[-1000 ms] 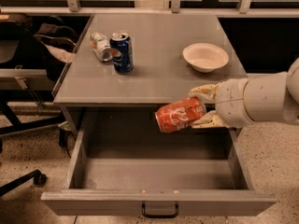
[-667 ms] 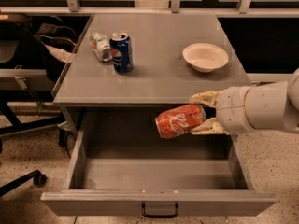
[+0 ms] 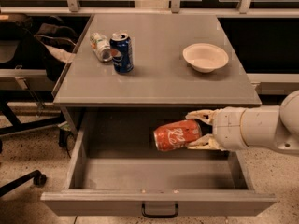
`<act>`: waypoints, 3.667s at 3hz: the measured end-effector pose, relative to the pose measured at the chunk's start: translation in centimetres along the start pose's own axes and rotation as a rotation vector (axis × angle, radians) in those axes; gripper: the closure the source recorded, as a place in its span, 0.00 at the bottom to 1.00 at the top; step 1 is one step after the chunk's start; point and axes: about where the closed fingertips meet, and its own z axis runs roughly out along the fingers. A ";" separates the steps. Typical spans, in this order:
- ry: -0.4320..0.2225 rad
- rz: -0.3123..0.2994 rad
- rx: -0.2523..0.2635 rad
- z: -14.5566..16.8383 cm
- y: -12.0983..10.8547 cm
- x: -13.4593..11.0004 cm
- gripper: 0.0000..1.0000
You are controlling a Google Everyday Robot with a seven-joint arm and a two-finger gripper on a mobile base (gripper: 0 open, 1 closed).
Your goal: Place coke can into top drawer
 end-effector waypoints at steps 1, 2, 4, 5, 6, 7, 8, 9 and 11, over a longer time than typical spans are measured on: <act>-0.022 0.030 -0.001 1.5 1.5 1.4 1.00; -0.019 0.062 -0.007 2.8 2.8 2.7 1.00; 0.046 0.095 -0.059 5.6 5.3 5.4 1.00; 0.083 0.102 -0.093 6.7 6.2 6.3 1.00; 0.124 0.125 -0.126 7.6 7.4 7.5 0.98; 0.124 0.125 -0.126 7.6 7.4 7.5 0.75; 0.124 0.125 -0.126 7.6 7.4 7.5 0.52; 0.123 0.125 -0.126 7.6 7.4 7.5 0.28; 0.123 0.125 -0.126 7.6 7.4 7.5 0.00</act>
Offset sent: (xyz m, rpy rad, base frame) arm -0.0016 -0.0096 -0.0783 0.0620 0.0762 -0.0546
